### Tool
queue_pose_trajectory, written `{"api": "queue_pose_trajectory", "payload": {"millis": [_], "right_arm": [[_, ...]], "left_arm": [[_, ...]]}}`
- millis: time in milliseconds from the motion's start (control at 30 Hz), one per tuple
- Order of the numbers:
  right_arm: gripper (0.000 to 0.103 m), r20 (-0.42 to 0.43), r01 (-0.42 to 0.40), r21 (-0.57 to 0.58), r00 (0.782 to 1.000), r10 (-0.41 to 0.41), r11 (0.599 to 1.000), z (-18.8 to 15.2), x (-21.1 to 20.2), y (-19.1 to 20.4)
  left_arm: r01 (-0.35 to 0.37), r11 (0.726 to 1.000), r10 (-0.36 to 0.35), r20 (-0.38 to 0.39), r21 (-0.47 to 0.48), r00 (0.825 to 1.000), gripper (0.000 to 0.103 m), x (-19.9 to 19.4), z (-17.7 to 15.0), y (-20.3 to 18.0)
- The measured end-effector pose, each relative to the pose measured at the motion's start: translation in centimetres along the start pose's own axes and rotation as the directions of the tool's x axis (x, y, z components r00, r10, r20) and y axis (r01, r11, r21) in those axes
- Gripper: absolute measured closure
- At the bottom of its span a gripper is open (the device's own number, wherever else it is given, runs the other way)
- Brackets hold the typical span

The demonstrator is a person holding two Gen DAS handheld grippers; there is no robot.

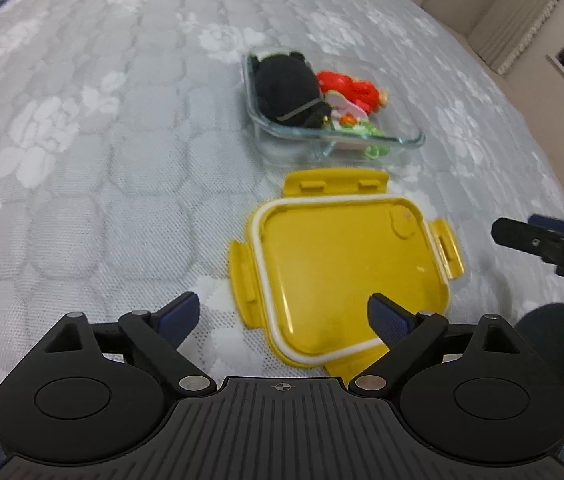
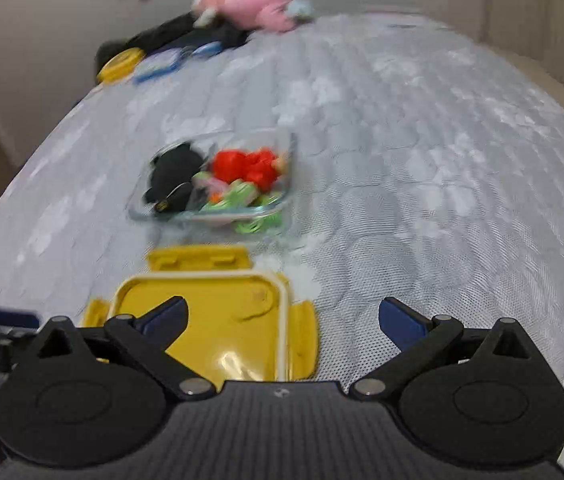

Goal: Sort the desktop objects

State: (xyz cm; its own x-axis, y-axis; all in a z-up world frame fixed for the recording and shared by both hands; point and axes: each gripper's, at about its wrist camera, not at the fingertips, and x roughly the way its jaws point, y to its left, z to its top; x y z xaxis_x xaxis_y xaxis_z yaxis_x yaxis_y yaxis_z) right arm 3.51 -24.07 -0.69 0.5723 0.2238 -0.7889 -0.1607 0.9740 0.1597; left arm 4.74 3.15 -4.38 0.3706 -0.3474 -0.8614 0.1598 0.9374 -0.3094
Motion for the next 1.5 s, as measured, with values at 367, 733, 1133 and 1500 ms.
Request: {"api": "queue_pose_trajectory", "payload": {"millis": [367,733,1133,1500], "right_arm": [[0.048,-0.435,-0.084,0.256,0.879,0.192,0.963,0.2,6.5,-3.1],[0.02,-0.463,-0.038,0.178,0.879,0.118,0.983,-0.9,9.5,-1.8],[0.047,-0.338,-0.195,0.278,0.897,0.286,0.94,0.4,5.5,-3.1],[0.023,-0.232,-0.254,0.557,0.867,0.441,0.791,-1.0,5.7,-3.5]], "left_arm": [[0.232,0.916,-0.291,-0.144,-0.327,0.946,0.006,4.6,0.3,5.1],[0.266,0.875,-0.371,-0.206,-0.405,0.906,0.0,8.1,1.9,4.2],[0.289,0.897,-0.35,-0.138,-0.334,0.927,0.0,4.8,5.0,3.5],[0.255,0.894,-0.313,-0.105,-0.368,0.944,0.0,3.4,8.2,2.5]]}}
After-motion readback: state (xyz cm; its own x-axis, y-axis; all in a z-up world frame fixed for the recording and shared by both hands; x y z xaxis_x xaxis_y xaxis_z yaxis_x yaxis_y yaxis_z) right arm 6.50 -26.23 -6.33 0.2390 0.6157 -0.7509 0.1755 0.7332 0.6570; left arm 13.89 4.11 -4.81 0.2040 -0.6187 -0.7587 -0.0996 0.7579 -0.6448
